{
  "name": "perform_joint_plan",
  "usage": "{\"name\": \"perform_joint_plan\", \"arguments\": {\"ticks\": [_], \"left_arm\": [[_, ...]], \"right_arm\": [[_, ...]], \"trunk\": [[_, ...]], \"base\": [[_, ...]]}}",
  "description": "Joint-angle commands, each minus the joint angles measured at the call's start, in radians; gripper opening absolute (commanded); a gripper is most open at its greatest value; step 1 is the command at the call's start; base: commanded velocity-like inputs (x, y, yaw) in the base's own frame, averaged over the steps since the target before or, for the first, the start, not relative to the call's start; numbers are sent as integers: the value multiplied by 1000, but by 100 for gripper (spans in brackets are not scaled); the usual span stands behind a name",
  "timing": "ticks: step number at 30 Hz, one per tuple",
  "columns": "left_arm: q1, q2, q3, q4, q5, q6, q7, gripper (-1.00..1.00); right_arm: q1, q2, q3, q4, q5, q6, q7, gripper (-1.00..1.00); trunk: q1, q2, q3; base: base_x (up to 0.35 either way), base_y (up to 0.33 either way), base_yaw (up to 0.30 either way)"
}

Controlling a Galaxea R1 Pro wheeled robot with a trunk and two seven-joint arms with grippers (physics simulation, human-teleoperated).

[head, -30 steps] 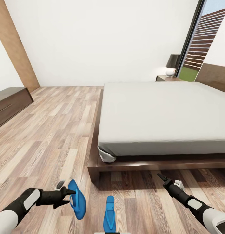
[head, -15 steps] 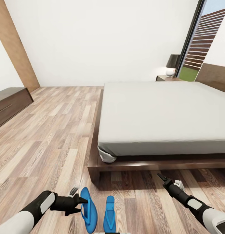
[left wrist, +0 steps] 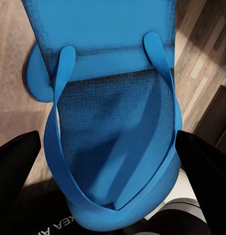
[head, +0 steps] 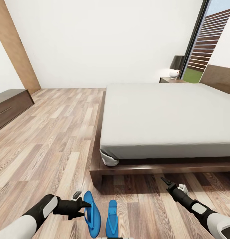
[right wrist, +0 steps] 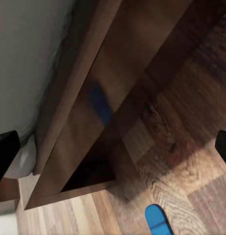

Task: In the bedroom, move the book from the bed onto either nightstand, and place the two sandals side by side next to the bed.

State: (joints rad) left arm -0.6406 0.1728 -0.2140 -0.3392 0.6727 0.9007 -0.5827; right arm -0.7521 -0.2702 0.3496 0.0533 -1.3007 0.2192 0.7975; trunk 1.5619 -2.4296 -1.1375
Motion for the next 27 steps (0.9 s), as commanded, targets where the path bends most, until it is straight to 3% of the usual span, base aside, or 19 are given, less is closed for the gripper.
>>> {"name": "perform_joint_plan", "arguments": {"ticks": [1,27], "left_arm": [[0,0,-3,0,-2,0,-5,-100],[0,-3,-3,0,-4,-3,-3,-100]], "right_arm": [[-1,0,5,3,-11,8,6,100],[-1,0,5,3,-9,8,5,100]], "trunk": [[0,0,-1],[0,0,-1]], "base": [[0,0,0],[0,-94,0]]}}
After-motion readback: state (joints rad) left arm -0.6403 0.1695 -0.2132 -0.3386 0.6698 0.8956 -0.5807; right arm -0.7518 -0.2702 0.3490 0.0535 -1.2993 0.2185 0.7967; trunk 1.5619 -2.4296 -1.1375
